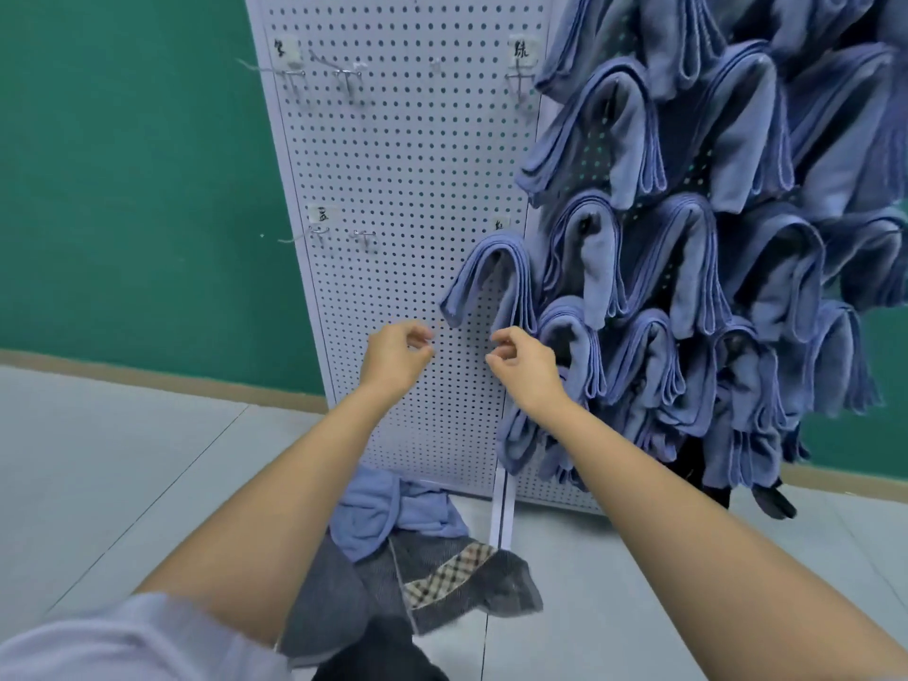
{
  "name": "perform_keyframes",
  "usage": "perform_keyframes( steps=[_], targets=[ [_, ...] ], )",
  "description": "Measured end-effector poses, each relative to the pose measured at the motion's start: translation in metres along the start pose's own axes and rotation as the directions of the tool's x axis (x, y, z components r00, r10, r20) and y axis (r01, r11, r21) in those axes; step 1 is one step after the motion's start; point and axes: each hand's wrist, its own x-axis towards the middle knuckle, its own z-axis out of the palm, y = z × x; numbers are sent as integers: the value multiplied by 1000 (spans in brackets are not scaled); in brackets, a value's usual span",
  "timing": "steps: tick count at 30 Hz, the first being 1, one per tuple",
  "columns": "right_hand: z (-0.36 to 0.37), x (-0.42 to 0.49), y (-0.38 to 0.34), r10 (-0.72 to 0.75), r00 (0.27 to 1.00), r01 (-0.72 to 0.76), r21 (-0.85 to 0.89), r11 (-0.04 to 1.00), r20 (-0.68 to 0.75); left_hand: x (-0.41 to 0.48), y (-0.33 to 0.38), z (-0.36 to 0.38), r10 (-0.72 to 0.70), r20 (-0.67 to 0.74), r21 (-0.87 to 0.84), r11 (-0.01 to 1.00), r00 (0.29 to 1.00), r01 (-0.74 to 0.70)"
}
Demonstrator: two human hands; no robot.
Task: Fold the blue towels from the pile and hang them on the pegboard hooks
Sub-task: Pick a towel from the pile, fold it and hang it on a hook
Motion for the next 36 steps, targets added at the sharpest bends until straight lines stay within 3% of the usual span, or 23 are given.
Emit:
perform_keyframes(
  steps=[8, 14, 28, 36],
  targets=[
    [79, -61, 51, 55, 951, -37, -65, 997, 304, -57, -110, -8, -161, 98, 76, 985, 982, 153],
    [147, -69, 104, 133, 892, -99, -100, 990, 431, -82, -202, 16, -301, 145, 152, 948, 943, 280],
    [300, -26, 229, 235, 781, -154, -186, 970, 579, -81, -360, 122, -508, 233, 219, 858, 829, 465],
    [364, 13, 257, 182, 753, -97, -167, 981, 632, -70, -411, 166, -552, 235, 268, 828, 800, 493]
  ],
)
